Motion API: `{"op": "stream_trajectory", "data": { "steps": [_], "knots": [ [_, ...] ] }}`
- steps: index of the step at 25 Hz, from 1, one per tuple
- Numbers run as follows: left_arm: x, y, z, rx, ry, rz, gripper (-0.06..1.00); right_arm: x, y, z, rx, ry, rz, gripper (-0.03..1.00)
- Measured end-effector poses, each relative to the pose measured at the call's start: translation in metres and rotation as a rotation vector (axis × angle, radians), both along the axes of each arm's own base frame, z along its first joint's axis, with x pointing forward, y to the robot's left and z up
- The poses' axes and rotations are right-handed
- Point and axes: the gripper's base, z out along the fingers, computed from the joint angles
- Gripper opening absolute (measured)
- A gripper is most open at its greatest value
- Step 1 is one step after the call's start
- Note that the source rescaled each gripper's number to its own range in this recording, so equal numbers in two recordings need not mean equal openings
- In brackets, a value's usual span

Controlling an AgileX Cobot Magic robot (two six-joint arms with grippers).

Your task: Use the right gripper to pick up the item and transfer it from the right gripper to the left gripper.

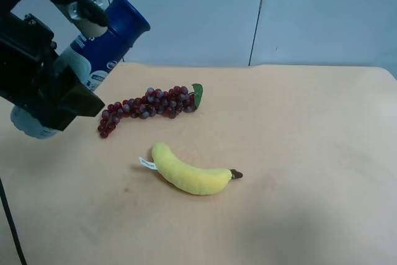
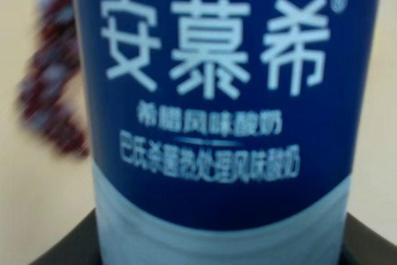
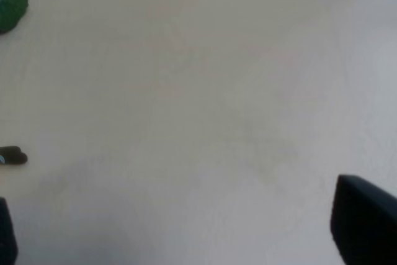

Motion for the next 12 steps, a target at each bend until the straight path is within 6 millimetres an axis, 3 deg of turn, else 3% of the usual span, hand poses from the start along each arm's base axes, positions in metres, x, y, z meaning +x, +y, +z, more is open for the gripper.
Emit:
{"op": "stream_trajectory", "data": {
  "steps": [7,12],
  "knots": [
    [0.04,0.015,-0.009,0.131,0.109,0.23,0.0,0.0,0.0,0.0,0.0,0.0,0.0,1.0],
    [0.075,0.053,-0.019,0.119,0.136,0.35,0.0,0.0,0.0,0.0,0.0,0.0,0.0,1.0]
  ]
}}
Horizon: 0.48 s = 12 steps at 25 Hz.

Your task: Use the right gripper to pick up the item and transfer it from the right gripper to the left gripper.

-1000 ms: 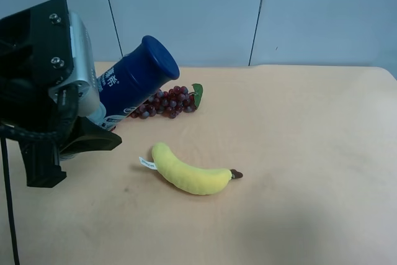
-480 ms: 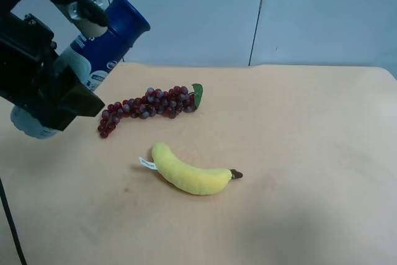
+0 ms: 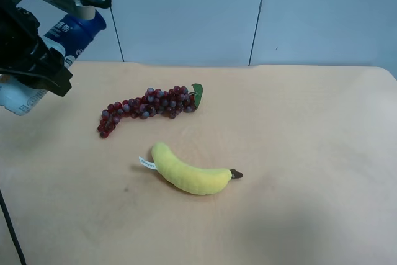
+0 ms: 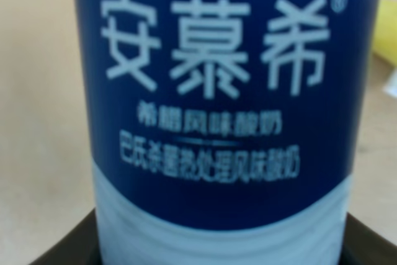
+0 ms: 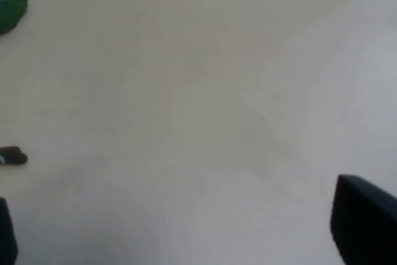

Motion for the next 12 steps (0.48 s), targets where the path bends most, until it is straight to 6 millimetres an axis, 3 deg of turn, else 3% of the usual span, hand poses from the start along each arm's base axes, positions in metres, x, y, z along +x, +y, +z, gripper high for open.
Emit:
{"op": "stream_trajectory", "data": {
  "steps": [8,12],
  "knots": [
    [0.036,0.08,-0.025,-0.02,0.066,0.247,0.0,0.0,0.0,0.0,0.0,0.0,0.0,1.0],
    [0.046,0.108,-0.041,-0.02,0.099,0.345,0.0,0.0,0.0,0.0,0.0,0.0,0.0,1.0]
  ]
}}
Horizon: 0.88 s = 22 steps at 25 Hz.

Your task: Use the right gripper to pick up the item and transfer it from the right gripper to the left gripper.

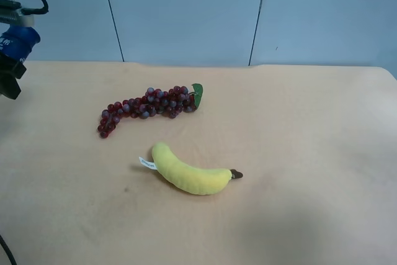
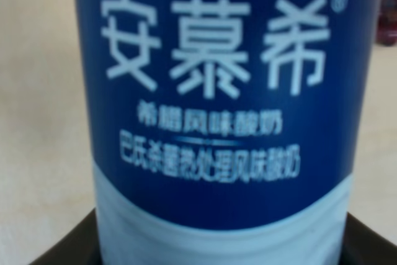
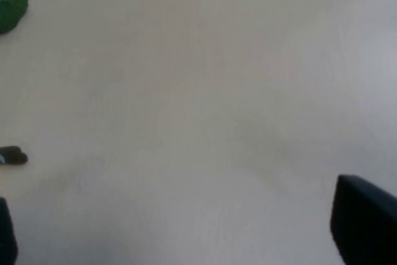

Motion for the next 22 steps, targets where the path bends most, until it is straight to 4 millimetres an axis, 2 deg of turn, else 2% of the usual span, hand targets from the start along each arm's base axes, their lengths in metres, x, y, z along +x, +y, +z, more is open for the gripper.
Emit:
{"op": "stream_trajectory", "data": {
  "steps": [4,14,22],
  "knots": [
    [0.011,0.013,-0.016,-0.002,0.015,0.039,0.0,0.0,0.0,0.0,0.0,0.0,0.0,1.0],
    [0.035,0.015,-0.058,-0.01,0.043,0.034,0.0,0.0,0.0,0.0,0.0,0.0,0.0,1.0],
    [0.045,0.016,-0.085,-0.015,0.084,0.032,0.0,0.0,0.0,0.0,0.0,0.0,0.0,1.0]
  ]
}}
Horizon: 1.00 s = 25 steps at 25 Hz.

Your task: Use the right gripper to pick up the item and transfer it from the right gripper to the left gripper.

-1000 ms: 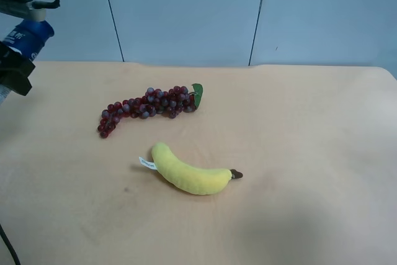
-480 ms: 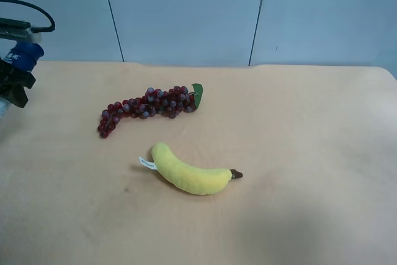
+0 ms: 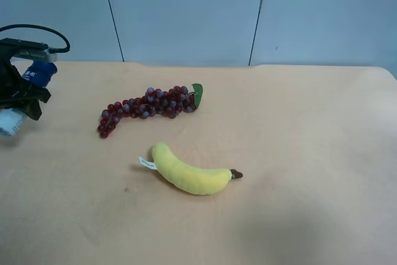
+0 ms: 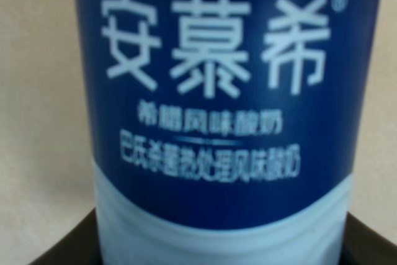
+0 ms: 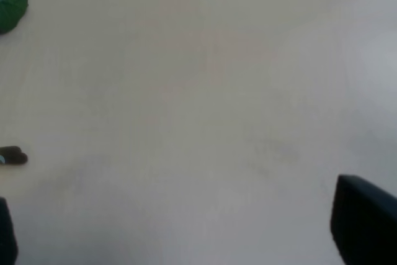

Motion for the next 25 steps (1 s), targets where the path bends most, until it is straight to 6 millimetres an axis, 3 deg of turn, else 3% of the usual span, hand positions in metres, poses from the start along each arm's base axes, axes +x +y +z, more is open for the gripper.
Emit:
{"op": "stream_trajectory", "data": {
  "steps": [10,22,24,25],
  "knots": [
    [0.007,0.001,-0.029,-0.003,0.051,-0.005,0.0,0.0,0.0,0.0,0.0,0.0,0.0,1.0],
    [0.01,0.001,-0.048,0.0,0.083,-0.032,0.0,0.0,0.0,0.0,0.0,0.0,0.0,1.0],
    [0.011,0.001,-0.048,0.002,0.082,-0.038,0.09,0.0,0.0,0.0,0.0,0.0,0.0,1.0],
    [0.012,0.001,-0.048,0.002,0.071,-0.038,0.29,0.0,0.0,0.0,0.0,0.0,0.0,1.0]
  ]
}}
